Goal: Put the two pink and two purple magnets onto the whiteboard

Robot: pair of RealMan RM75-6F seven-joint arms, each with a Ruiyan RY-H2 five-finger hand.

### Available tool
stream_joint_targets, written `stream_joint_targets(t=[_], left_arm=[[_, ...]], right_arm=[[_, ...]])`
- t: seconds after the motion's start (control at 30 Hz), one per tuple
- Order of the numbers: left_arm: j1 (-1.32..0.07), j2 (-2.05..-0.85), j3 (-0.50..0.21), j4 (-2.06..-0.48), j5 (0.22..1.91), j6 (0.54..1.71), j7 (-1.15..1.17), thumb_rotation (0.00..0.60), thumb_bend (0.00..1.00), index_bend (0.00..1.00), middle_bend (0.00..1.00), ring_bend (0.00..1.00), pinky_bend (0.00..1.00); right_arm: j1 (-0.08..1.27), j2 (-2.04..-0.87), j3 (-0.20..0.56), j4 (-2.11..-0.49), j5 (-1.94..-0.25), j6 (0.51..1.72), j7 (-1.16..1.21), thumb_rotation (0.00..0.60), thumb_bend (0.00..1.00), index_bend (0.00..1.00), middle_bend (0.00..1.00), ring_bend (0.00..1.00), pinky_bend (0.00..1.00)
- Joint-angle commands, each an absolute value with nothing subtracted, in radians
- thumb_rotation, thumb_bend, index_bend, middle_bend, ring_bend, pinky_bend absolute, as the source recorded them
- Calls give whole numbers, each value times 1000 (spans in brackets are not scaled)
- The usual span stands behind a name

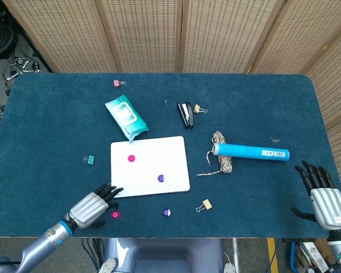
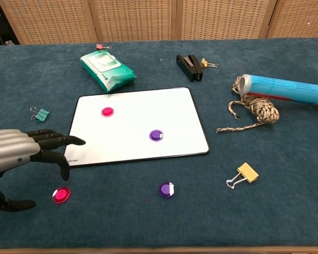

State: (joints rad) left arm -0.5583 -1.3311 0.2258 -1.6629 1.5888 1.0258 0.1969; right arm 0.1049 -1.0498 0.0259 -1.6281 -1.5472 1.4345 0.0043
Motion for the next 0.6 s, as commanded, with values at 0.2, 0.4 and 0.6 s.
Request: stream_joint_targets(t=[0.2,0.4,0.6], left_arm=[[-540,-1350,213,-1648,1580,1017,237,600,258,363,0,0,0],[-525,-1377,203,-1623,1592,1026,255,600,258,365,0,0,0],[-518,-1393,195,-1608,1597,1024,250,600,258,379,0,0,0]], right_arm=[[105,-1049,26,-1629,-1545,1433,8,600,0,0,0,0,0],[104,-1048,25,-1629,-1546,1433,8,600,0,0,0,0,0],[105,-1049,27,-1628,-1544,1431,8,600,0,0,0,0,0]])
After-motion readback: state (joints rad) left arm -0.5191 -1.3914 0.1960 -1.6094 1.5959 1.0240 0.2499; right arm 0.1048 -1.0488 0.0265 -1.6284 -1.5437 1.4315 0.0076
